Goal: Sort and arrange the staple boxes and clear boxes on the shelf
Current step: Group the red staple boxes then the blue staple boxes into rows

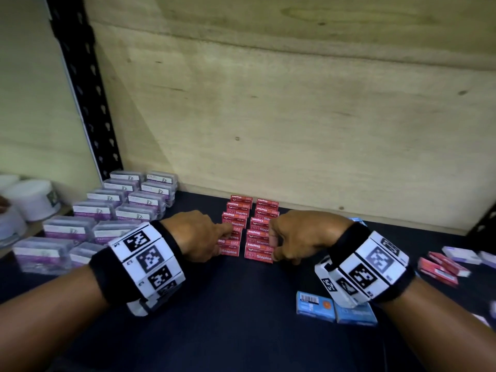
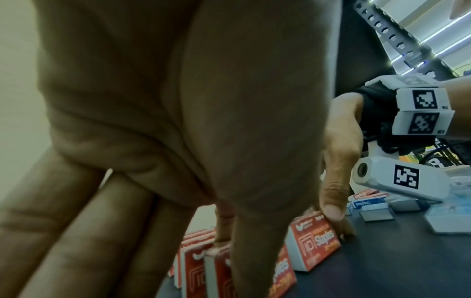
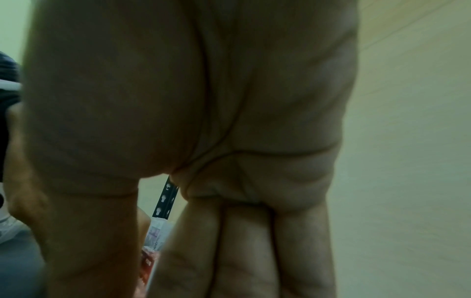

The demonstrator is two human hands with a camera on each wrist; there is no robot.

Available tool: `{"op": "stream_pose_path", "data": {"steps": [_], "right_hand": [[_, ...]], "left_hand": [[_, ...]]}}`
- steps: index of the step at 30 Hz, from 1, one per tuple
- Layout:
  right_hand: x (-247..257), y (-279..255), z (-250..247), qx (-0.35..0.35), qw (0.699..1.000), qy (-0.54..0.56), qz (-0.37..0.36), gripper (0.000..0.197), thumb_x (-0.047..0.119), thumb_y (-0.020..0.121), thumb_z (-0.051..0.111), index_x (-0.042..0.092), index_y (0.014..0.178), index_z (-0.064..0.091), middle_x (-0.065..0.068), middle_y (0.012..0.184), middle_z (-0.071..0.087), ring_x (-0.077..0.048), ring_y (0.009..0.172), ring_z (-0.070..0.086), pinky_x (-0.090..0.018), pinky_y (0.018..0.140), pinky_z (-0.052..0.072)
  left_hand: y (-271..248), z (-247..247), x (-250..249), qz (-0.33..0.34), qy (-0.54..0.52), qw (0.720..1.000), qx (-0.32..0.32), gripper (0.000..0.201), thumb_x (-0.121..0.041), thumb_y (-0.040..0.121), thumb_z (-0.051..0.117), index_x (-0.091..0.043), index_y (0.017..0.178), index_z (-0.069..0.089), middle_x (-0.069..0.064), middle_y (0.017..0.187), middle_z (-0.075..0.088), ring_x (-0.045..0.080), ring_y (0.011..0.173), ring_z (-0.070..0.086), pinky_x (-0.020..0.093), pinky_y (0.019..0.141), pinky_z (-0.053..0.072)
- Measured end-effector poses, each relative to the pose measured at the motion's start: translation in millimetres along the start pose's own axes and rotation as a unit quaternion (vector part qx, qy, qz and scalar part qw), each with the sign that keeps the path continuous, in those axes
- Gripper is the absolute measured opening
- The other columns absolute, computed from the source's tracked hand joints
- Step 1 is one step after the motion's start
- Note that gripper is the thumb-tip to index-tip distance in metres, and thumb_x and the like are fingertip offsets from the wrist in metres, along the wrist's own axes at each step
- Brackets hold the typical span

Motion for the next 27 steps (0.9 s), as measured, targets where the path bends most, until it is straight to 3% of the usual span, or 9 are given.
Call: {"op": "stream_pose_path", "data": {"steps": [3, 6, 10, 14, 17, 20, 22, 25, 27], "right_hand": [[0, 1, 1, 0.005, 1.000, 0.003, -0.002, 0.016, 0.028, 0.093, 0.065, 0.019, 0.106, 0.065, 0.001, 0.093, 0.074, -0.011, 0.077, 0.071, -0.026, 0.074, 0.052], [1, 0, 1, 0.005, 1.000, 0.000, 0.000, 0.018, 0.029, 0.092, 0.066, 0.019, 0.106, 0.065, 0.003, 0.084, 0.073, -0.008, 0.070, 0.067, -0.025, 0.068, 0.048], [1, -3, 0, 0.010, 1.000, 0.016, 0.000, 0.025, 0.030, 0.089, 0.071, 0.020, 0.110, 0.061, 0.008, 0.071, 0.064, -0.009, 0.066, 0.065, -0.023, 0.060, 0.044], [0, -5, 0, 0.007, 1.000, 0.021, 0.002, 0.035, 0.031, 0.086, 0.074, 0.021, 0.115, 0.055, 0.008, 0.071, 0.064, -0.011, 0.071, 0.065, -0.023, 0.060, 0.043], [-4, -5, 3, 0.015, 1.000, 0.023, 0.003, 0.041, 0.033, 0.085, 0.074, 0.024, 0.116, 0.048, 0.004, 0.082, 0.069, -0.013, 0.078, 0.066, -0.025, 0.067, 0.045], [-16, -13, 4, 0.034, 0.998, 0.048, -0.002, 0.043, 0.034, 0.084, 0.075, 0.028, 0.116, 0.047, 0.001, 0.102, 0.074, -0.015, 0.095, 0.067, -0.031, 0.087, 0.049], [-27, -25, 4, 0.036, 0.995, 0.092, -0.012, 0.041, 0.033, 0.084, 0.076, 0.029, 0.116, 0.051, 0.004, 0.106, 0.074, -0.014, 0.103, 0.067, -0.034, 0.098, 0.047], [-49, -46, -2, 0.005, 0.991, 0.133, -0.018, 0.034, 0.027, 0.085, 0.075, 0.026, 0.114, 0.057, 0.003, 0.106, 0.075, -0.013, 0.099, 0.068, -0.035, 0.097, 0.049], [-70, -61, -5, -0.016, 0.991, 0.130, -0.010, 0.032, 0.026, 0.087, 0.074, 0.024, 0.115, 0.059, 0.002, 0.104, 0.075, -0.012, 0.094, 0.067, -0.037, 0.095, 0.050]], "left_hand": [[0, 0, 0, 0.003, 0.001, 1.000, -0.004, 0.051, -0.047, 0.101, 0.039, -0.037, 0.147, 0.020, 0.009, 0.124, 0.060, 0.027, 0.109, 0.058, 0.036, 0.087, 0.045], [1, 0, 0, -0.002, -0.003, 1.000, 0.004, 0.052, -0.048, 0.100, 0.041, -0.036, 0.146, 0.020, 0.008, 0.121, 0.061, 0.025, 0.105, 0.059, 0.036, 0.087, 0.047], [-1, -2, 3, -0.006, -0.030, 1.000, 0.003, 0.049, -0.048, 0.097, 0.049, -0.029, 0.137, 0.028, 0.003, 0.107, 0.060, 0.019, 0.090, 0.053, 0.033, 0.079, 0.043], [-5, -3, 5, -0.019, -0.050, 0.999, 0.004, 0.059, -0.046, 0.094, 0.055, -0.028, 0.140, 0.022, 0.001, 0.118, 0.061, 0.021, 0.100, 0.057, 0.031, 0.081, 0.040], [-8, -2, 9, -0.028, -0.079, 0.996, 0.007, 0.060, -0.047, 0.092, 0.058, -0.027, 0.135, 0.022, 0.001, 0.107, 0.062, 0.019, 0.088, 0.055, 0.032, 0.080, 0.043], [-15, -4, 12, -0.028, -0.120, 0.992, 0.002, 0.059, -0.048, 0.091, 0.059, -0.027, 0.132, 0.022, -0.009, 0.082, 0.053, 0.017, 0.084, 0.056, 0.031, 0.078, 0.042], [-22, -10, 9, -0.025, -0.120, 0.992, -0.012, 0.059, -0.049, 0.091, 0.059, -0.028, 0.133, 0.022, -0.011, 0.074, 0.047, 0.017, 0.083, 0.056, 0.030, 0.077, 0.042], [-32, -24, -1, -0.015, -0.080, 0.996, -0.035, 0.060, -0.052, 0.093, 0.054, -0.029, 0.138, 0.022, -0.009, 0.080, 0.050, 0.018, 0.086, 0.056, 0.031, 0.081, 0.043], [-37, -37, -14, 0.006, -0.047, 0.997, -0.058, 0.059, -0.054, 0.093, 0.050, -0.030, 0.140, 0.024, -0.005, 0.101, 0.060, 0.021, 0.099, 0.058, 0.034, 0.091, 0.044]]}}
Point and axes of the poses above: each hand's wrist, its own y-axis towards the middle knuckle, its own z-axis out of the palm, x = y × z, the point moved 5 cm from there along y, towards the middle knuckle
